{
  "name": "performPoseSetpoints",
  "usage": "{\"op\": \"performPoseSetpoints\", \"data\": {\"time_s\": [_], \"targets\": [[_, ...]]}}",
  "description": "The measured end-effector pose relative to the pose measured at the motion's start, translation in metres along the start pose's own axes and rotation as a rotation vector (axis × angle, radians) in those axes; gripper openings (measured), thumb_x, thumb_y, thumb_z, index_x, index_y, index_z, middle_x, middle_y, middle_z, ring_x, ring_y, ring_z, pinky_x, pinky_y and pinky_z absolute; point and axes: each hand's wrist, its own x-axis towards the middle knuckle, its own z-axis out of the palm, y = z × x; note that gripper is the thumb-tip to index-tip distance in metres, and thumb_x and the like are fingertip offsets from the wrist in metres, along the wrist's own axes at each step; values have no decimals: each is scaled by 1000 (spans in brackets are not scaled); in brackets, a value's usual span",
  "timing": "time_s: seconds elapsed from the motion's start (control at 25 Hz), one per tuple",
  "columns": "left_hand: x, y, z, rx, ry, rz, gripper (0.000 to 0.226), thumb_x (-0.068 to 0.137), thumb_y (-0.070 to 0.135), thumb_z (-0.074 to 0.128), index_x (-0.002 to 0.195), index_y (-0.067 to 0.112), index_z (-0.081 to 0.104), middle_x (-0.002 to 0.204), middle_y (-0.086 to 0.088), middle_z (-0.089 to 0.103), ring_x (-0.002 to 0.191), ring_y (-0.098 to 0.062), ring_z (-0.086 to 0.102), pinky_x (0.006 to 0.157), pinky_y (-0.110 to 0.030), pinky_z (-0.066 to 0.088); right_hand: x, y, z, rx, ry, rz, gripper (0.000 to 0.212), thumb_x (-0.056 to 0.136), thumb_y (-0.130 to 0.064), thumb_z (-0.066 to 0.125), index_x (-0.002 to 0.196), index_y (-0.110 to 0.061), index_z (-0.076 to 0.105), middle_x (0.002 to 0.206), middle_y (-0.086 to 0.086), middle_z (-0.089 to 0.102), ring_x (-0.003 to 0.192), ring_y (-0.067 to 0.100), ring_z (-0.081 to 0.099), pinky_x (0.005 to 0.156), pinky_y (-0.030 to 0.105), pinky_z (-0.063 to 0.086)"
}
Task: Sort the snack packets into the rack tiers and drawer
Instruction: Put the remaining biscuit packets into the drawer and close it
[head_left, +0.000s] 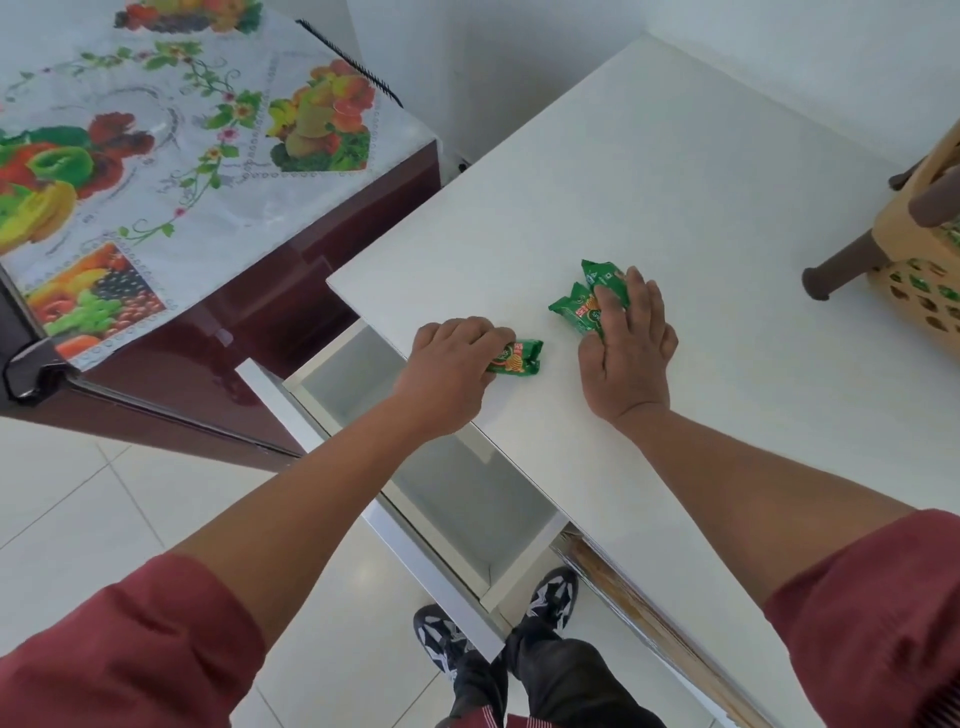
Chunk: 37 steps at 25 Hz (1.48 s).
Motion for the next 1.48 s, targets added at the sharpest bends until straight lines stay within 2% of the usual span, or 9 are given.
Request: {"op": "performPoseSetpoints", "data": {"time_s": [0.32, 0.56, 0.68, 0.8, 0.92, 1.08, 1.24, 1.4, 1.48], "targets": [[-66, -40, -23, -44, 32, -211, 55, 92, 22, 68, 145, 21, 50, 138, 1, 57, 126, -28, 50, 106, -41, 29, -5, -3, 1, -197, 64, -119, 53, 91, -32, 42, 143, -18, 44, 167, 9, 21, 154, 35, 12, 109, 53, 19], [-106, -71, -37, 3, -16, -265, 49, 93, 22, 67, 140, 22, 53, 135, 2, 56, 127, -27, 47, 106, -44, 30, -29, -12, 4, -287, 92, -460, 41, 89, -24, 52, 128, -13, 61, 148, 11, 49, 138, 39, 40, 96, 50, 32], [-106, -89, -35, 21, -64, -256, 48, 93, 21, 65, 139, 24, 54, 135, 3, 55, 128, -26, 47, 108, -44, 30, -46, -33, 17, -181, -111, -726, 40, 92, -27, 50, 124, -9, 65, 140, 14, 58, 132, 37, 50, 98, 52, 43], [-93, -106, -30, 58, -159, -239, 46, 92, 20, 64, 136, 30, 53, 133, 5, 57, 128, -25, 47, 107, -45, 30, -37, -48, 16, -237, -396, -741, 59, 99, -42, 35, 149, -15, 49, 162, 9, 37, 152, 30, 29, 117, 47, 28], [-76, -125, -23, 123, -236, -209, 43, 86, 12, 62, 123, 34, 57, 120, 10, 61, 122, -24, 49, 103, -43, 31, -11, -58, 21, -329, -499, -753, 68, 101, -55, 20, 162, -26, 23, 171, -2, 12, 158, 20, 6, 124, 42, 14], [-52, -137, -2, 313, -423, -71, 50, 76, 5, 60, 120, 30, 58, 115, 6, 61, 114, -24, 54, 95, -40, 34, 7, -64, 29, -331, -484, -732, 66, 102, -55, 20, 162, -27, 22, 171, -3, 13, 158, 19, 7, 123, 42, 14], [-30, -144, 19, 468, -638, 66, 45, 80, 5, 64, 122, 22, 59, 116, -1, 62, 102, -26, 63, 90, -36, 44, 8, -59, 34, -305, -472, -727, 64, 103, -54, 25, 161, -27, 24, 171, -4, 15, 158, 19, 8, 123, 42, 17], [-13, -149, 40, 478, -950, 6, 36, 90, 6, 64, 124, 11, 55, 119, -6, 60, 96, -26, 61, 73, -36, 50, 10, -59, 35, -295, -459, -740, 63, 102, -51, 29, 160, -25, 28, 170, -2, 20, 157, 22, 13, 121, 46, 22], [-4, -152, 51, 468, -1013, -1, 32, 95, 8, 61, 126, 9, 54, 121, -6, 60, 100, -25, 61, 73, -36, 52, 11, -57, 36, -282, -454, -741, 62, 102, -49, 32, 159, -24, 31, 170, -1, 22, 157, 22, 14, 120, 47, 24]]}}
